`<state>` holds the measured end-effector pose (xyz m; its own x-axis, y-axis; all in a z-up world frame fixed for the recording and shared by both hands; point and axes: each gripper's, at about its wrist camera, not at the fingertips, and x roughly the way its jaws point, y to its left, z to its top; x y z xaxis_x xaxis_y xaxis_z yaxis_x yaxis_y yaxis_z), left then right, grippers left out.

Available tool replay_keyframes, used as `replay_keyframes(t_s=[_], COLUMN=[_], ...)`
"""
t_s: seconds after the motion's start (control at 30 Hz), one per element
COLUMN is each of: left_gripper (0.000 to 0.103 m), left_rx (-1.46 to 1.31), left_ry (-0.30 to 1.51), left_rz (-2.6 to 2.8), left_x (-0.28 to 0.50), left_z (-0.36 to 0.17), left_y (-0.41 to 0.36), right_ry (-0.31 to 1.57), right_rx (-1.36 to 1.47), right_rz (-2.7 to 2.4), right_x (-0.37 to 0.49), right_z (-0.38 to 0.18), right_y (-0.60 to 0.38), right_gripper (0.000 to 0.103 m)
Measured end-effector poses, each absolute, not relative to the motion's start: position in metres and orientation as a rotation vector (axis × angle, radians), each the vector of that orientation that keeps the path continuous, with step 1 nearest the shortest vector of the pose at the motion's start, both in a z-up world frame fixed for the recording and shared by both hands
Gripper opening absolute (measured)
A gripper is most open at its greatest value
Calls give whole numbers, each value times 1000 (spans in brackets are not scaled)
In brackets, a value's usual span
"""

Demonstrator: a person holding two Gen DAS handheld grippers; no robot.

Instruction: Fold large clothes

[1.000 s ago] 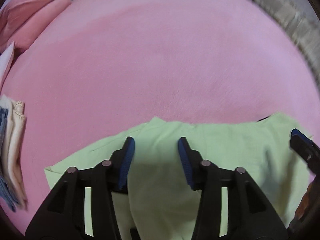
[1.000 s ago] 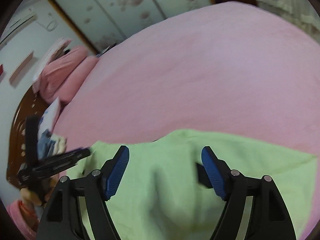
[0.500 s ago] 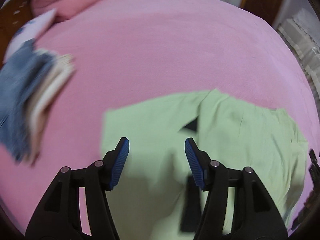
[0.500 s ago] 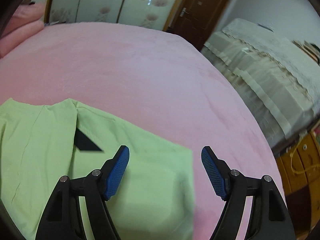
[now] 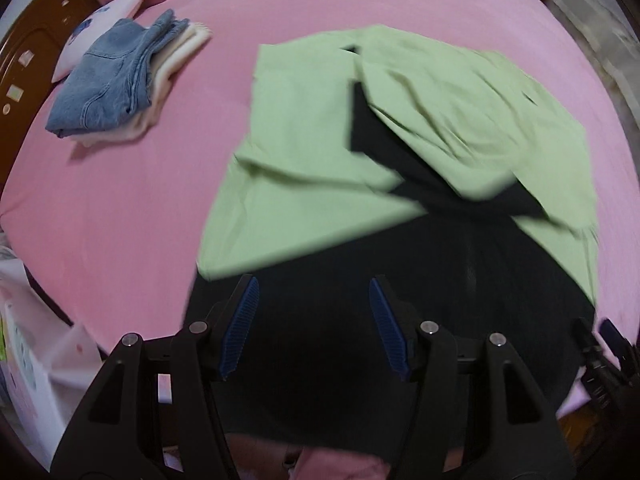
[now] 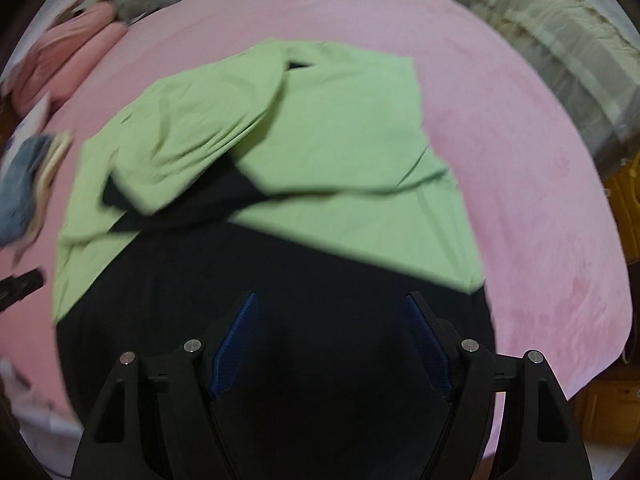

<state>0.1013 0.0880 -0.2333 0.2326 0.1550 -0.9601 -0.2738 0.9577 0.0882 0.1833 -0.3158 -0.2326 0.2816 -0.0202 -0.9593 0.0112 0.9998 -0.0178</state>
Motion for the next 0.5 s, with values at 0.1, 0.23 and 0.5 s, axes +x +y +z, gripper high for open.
replay_keyframes(t_s=[0.1,0.23,0.5], left_gripper=[56,56,57], left_rx=[-11,-26,-152], left_ry=[1297,1248,1238], left_rz=[256,165,29], left_x=[66,22,-33], left_z=[-215,-195,-199], left_y=[49,15,1], right_ry=[1295,1257,1197], right_rx=[-63,-138,-41], right_rz=[63,133,240], right_x=[148,98,29], right_z=[-208,-177,-119], right_y=[-295,-282,-280], right_gripper=[76,76,76])
